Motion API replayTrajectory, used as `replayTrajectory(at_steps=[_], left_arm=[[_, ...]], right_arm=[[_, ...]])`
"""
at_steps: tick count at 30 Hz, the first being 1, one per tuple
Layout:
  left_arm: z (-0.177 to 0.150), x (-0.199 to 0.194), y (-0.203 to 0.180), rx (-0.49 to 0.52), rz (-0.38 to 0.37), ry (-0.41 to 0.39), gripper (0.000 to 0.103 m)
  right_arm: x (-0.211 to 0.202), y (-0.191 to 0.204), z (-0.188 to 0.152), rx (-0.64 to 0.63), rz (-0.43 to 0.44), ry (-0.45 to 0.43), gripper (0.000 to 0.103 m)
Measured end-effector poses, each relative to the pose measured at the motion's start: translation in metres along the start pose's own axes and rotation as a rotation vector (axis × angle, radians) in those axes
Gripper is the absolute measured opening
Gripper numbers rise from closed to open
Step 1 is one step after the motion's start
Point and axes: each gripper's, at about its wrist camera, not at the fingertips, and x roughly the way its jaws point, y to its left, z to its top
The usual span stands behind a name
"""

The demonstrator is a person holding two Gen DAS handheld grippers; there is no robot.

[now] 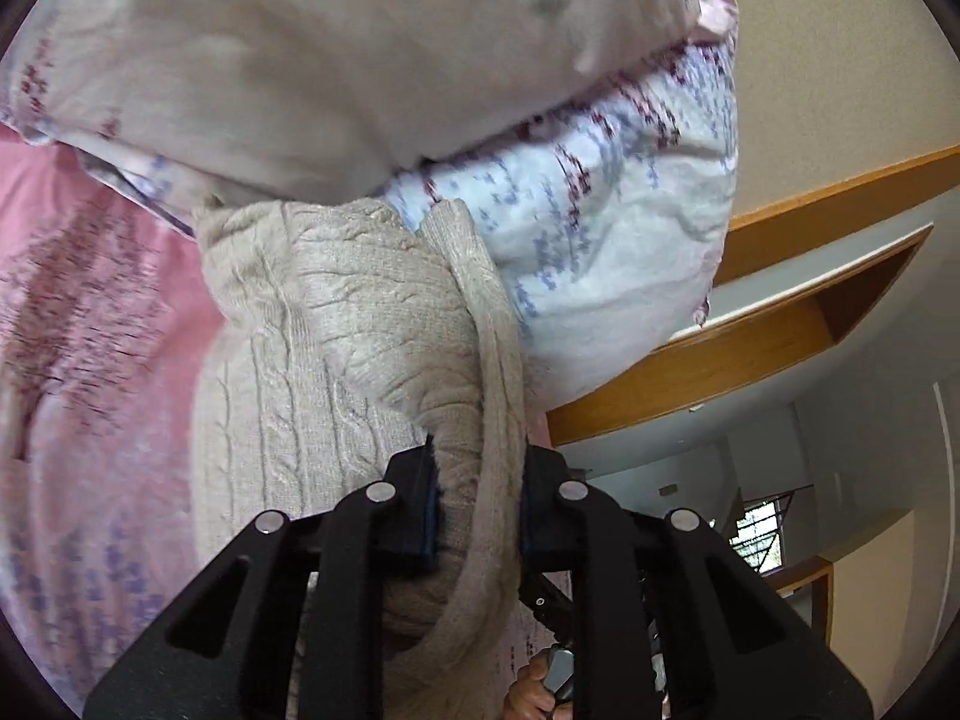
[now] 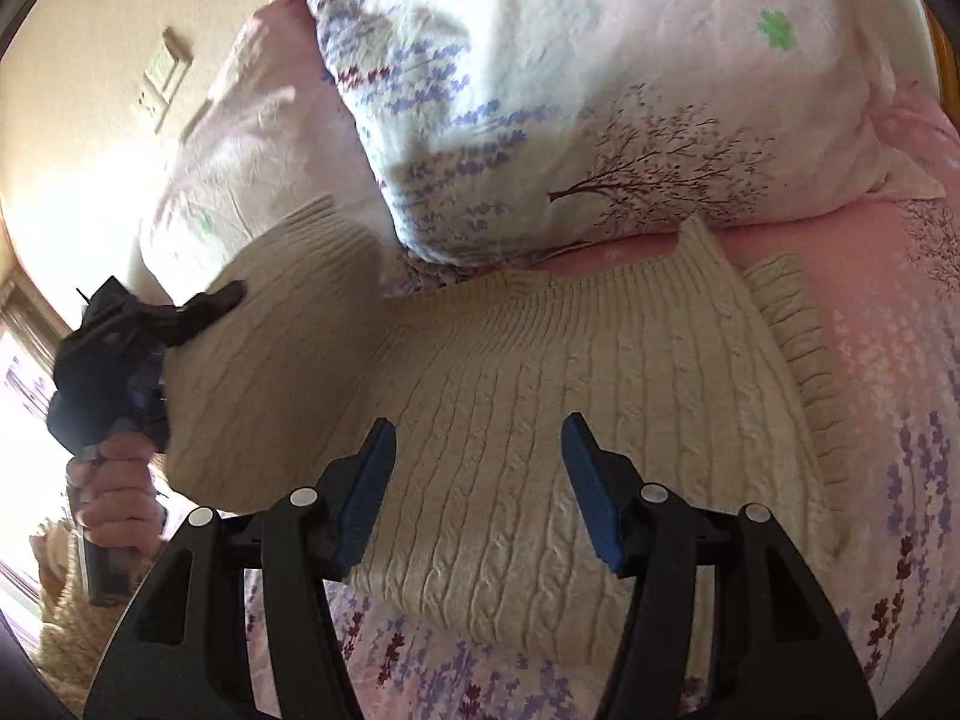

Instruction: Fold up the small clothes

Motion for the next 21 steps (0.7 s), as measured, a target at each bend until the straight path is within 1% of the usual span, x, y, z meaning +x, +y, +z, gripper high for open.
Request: replayTrajectory(at_steps=[3, 5, 9, 11, 12, 13, 14, 15, 17, 19, 20, 21], left_arm=[[-0.015, 0.046, -0.01, -0.002, -0.033, 0.069, 0.018], [-0.025, 0.074, -0.016, 0.004, -0.03, 0.101, 0.018], [-0.044, 0.115, -0.02, -0.002, -0.029, 0.165, 0.018], [-0.051, 0.132, -0.02, 0.005, -0.023, 0.228, 0.021], [-0.053, 0.136, -0.017, -0.013, -0.02, 0.251, 0.026], [-0.054, 0.137, -0.014, -0.023, -0.034, 0.271, 0.03], [-0.054, 0.136, -0.014, -0.02, -0.063, 0.292, 0.033], [-0.052, 0.13, -0.014, -0.012, -0.082, 0.303, 0.036], [-0.048, 0.107, -0.017, 0.03, -0.091, 0.274, 0.055], [-0.043, 0.079, -0.021, 0.1, -0.055, 0.22, 0.064], [-0.04, 0.064, -0.02, 0.132, -0.017, 0.185, 0.068], [-0.037, 0.051, -0.017, 0.153, 0.032, 0.158, 0.069]], right_arm=[[-0.01, -0.016, 0.002, 0.058, 0.057, 0.006, 0.06], [-0.016, -0.03, 0.004, 0.111, 0.098, 0.011, 0.067], [-0.029, -0.059, 0.007, 0.245, 0.211, 0.02, 0.073], [-0.029, -0.071, 0.01, 0.305, 0.249, 0.027, 0.075], [-0.028, -0.076, 0.011, 0.33, 0.257, 0.036, 0.075], [-0.027, -0.08, 0.012, 0.35, 0.263, 0.047, 0.077], [-0.025, -0.084, 0.012, 0.372, 0.27, 0.061, 0.079], [-0.024, -0.088, 0.013, 0.393, 0.275, 0.069, 0.08], [-0.016, -0.091, 0.015, 0.412, 0.27, 0.092, 0.08], [-0.011, -0.094, 0.013, 0.427, 0.243, 0.117, 0.08], [-0.008, -0.095, 0.015, 0.431, 0.232, 0.126, 0.079], [-0.005, -0.095, 0.016, 0.43, 0.225, 0.131, 0.079]])
